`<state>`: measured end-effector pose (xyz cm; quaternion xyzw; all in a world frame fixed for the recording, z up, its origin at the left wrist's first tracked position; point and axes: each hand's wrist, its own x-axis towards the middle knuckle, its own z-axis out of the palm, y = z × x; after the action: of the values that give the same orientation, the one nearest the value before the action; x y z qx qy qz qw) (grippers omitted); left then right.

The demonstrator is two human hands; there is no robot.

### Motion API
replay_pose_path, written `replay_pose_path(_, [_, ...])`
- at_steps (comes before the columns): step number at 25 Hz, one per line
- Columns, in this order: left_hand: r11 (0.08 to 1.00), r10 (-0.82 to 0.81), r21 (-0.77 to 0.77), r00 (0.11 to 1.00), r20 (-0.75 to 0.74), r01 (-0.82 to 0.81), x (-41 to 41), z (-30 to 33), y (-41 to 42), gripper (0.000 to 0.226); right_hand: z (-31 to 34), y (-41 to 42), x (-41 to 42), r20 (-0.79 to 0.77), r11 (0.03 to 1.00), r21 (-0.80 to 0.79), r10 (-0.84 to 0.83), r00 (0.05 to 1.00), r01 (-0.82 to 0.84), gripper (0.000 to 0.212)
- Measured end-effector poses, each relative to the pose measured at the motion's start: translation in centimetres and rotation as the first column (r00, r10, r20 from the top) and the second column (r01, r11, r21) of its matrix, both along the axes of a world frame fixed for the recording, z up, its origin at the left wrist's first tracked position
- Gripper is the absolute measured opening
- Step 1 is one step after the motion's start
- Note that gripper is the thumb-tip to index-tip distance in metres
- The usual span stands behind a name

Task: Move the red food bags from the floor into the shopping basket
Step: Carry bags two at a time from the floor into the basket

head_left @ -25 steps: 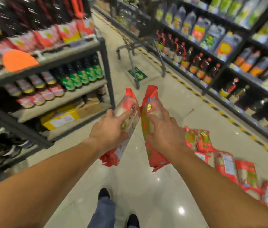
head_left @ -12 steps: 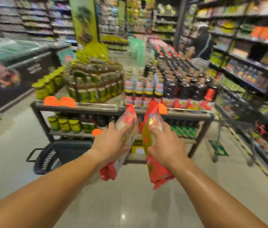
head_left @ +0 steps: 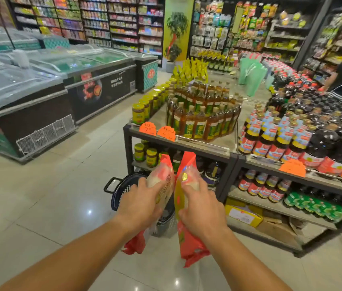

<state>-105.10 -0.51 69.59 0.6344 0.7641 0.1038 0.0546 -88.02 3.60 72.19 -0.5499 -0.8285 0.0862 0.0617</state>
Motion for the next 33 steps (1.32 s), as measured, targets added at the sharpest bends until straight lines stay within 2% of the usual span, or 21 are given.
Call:
replay_pose_path(3, [0.999,0.053,-0.008,0.998,0.031,-0.053,-3.5,-2.0,2.6,0.075,-1.4,3.4,-4.2,0.025,0.999,-0.022,0.038,0.999,-0.037,0.067])
replay_pose_path(9, [0.979,0.165,-0.134,0.984,0.063,-0.155,-10.2,-7.7,11.2,0.076,-7.5,13.9,-12.4,0.031,0.984,-0.153,0.098,0.995,-0.092,0.068])
replay_pose_path(13, [0.958,0.185,-0.238,0.98,0.077,-0.162,-15.3,-12.2,18.8,0.077,-12.1,21.7,-17.6,0.092,0.959,-0.276,0.094,0.991,-0.065,0.067])
replay_pose_path(16, [0.951,0.187,-0.269,0.977,0.102,-0.154,-18.9,-17.4,24.8,0.078,-17.5,27.6,-21.0,0.09,0.954,-0.298,0.043,0.995,-0.015,0.079])
replay_pose_path(19, [0.936,0.183,-0.328,0.972,0.147,-0.127,-21.7,-23.9,30.1,0.074,-24.9,32.7,-24.5,0.071,0.948,-0.316,-0.009,0.997,0.031,0.088])
replay_pose_path(25, [0.898,0.247,-0.419,0.944,0.22,-0.137,-29.1,-41.8,38.9,0.07,-44.3,39.8,-29.3,0.011,0.835,-0.518,-0.21,0.978,0.185,0.075])
replay_pose_path(30, [0.844,0.286,-0.519,0.932,0.225,-0.134,-32.5,-57.3,43.9,0.067,-60.3,43.9,-31.0,0.122,0.775,-0.534,-0.326,0.937,0.339,0.095])
replay_pose_path(33, [0.837,0.314,-0.529,0.914,0.258,-0.139,-33.6,-65.6,46.0,0.07,-69.0,46.7,-30.4,0.117,0.665,-0.627,-0.434,0.893,0.405,0.078])
